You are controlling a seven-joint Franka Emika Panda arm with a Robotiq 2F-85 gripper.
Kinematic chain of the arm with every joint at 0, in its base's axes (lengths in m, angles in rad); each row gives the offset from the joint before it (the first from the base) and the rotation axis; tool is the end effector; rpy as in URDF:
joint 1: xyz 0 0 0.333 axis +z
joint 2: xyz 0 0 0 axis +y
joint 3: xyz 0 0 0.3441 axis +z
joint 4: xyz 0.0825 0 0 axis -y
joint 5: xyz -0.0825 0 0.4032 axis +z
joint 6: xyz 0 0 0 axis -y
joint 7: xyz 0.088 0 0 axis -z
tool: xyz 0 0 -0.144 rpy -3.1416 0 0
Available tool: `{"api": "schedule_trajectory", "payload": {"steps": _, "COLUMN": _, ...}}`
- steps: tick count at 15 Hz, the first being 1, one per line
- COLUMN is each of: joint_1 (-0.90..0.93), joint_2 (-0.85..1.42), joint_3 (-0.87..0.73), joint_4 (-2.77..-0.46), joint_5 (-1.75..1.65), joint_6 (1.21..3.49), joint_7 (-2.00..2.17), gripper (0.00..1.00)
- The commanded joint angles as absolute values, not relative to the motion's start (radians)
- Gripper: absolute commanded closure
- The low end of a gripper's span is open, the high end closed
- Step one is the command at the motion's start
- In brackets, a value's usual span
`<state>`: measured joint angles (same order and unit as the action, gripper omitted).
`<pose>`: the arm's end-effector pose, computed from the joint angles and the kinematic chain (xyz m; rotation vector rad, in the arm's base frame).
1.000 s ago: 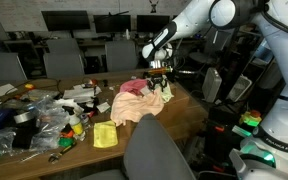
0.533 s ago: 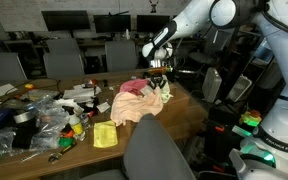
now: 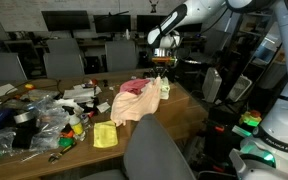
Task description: Remove all the clothes from the top of the box except the pink cloth and hang them on the chair
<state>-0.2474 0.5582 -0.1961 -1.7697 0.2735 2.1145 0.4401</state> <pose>0.6080 -0.2582 0.2111 -2.6229 1.4847 0.2961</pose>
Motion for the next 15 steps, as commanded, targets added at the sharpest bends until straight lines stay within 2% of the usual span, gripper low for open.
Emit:
{"api": "schedule_trajectory", "payload": {"steps": 1, "joint_1": -0.238, "joint_2": 0.335, "joint_3": -0.211, "joint_4": -1.97, "joint_5": 0.293, "joint_6": 2.205, "joint_7": 0.398, "gripper": 0.94}}
{"api": "schedule_trajectory", "payload": {"steps": 7, "joint_1": -0.223, "joint_2": 0.029, "joint_3": -0.202, "joint_4": -2.153, "joint_5": 0.257, "joint_6": 2.178, "joint_7": 0.261, "gripper": 0.94}}
{"api": "schedule_trajectory", "payload": {"steps": 15, "joint_1": -0.217, "joint_2": -0.342, "joint_3": -0.213, "joint_4": -2.282, "joint_5": 0.243, "joint_6": 2.039, "joint_7": 0.032, "gripper": 0.94}}
